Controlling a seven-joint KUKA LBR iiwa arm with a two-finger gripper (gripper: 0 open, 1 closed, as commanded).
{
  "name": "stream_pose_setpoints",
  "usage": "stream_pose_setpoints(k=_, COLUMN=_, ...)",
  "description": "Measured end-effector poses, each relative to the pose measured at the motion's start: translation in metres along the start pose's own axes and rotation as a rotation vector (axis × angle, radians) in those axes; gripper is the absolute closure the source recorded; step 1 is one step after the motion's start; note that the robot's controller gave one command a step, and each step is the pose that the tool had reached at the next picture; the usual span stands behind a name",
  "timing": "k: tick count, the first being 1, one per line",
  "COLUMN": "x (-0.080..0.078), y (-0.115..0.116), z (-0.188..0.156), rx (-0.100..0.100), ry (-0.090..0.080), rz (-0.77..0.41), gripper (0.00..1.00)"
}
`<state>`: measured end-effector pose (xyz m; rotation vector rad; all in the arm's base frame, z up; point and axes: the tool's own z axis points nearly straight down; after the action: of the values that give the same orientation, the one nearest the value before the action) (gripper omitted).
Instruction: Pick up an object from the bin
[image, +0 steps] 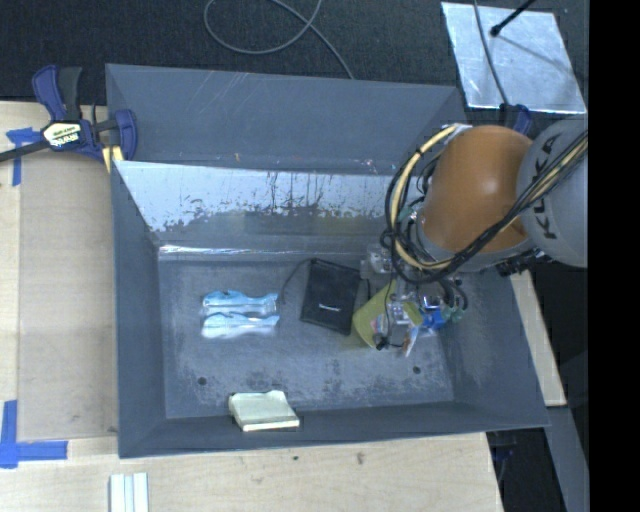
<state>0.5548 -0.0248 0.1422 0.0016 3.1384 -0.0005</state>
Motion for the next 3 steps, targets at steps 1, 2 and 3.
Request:
stream_pose_setpoints(k=1, x=-0.003, y=-0.005, z=0.015, rx=-0.001, ry=0.003, rz=0.045, gripper=0.0)
stream_pose_setpoints(k=2, x=-0.013, y=-0.011, z=0.043, rx=0.0, ry=0.0, rz=0.127, gripper=1.0)
stream_pose_setpoints(k=3, x=-0.013, y=-0.011, z=0.043, rx=0.0, ry=0.0, rz=0.127, gripper=1.0)
